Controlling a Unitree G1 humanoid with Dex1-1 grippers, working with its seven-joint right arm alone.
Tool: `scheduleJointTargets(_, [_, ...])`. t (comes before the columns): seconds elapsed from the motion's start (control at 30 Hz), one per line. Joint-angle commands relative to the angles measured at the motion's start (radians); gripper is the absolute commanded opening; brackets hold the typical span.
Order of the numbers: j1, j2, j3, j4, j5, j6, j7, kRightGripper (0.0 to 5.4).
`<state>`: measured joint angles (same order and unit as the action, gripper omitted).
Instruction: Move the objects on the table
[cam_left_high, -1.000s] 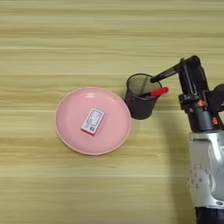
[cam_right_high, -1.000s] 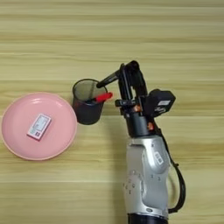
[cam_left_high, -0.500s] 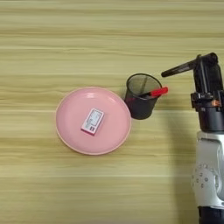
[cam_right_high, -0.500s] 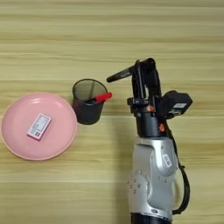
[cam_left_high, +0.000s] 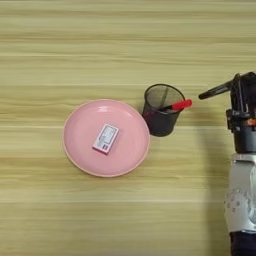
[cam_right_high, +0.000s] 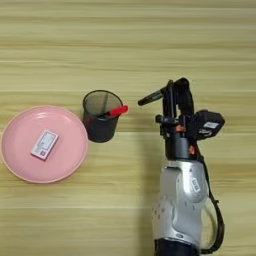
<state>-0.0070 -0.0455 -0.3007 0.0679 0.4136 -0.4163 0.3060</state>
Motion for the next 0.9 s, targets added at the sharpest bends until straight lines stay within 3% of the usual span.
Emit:
scheduleJointTargets(0.03, [-0.067,-0.031,-0.002,0.019,-0.034,0.019,-0.032,1.04])
scheduleJointTargets(0.5, [-0.01,-0.034,0.041,0.071,-0.086,0.047,-0.033,1.04])
scheduleJointTargets(0.9, [0.132,-0.051,0.08,-0.011,-0.11,0.089,-0.022,1.04])
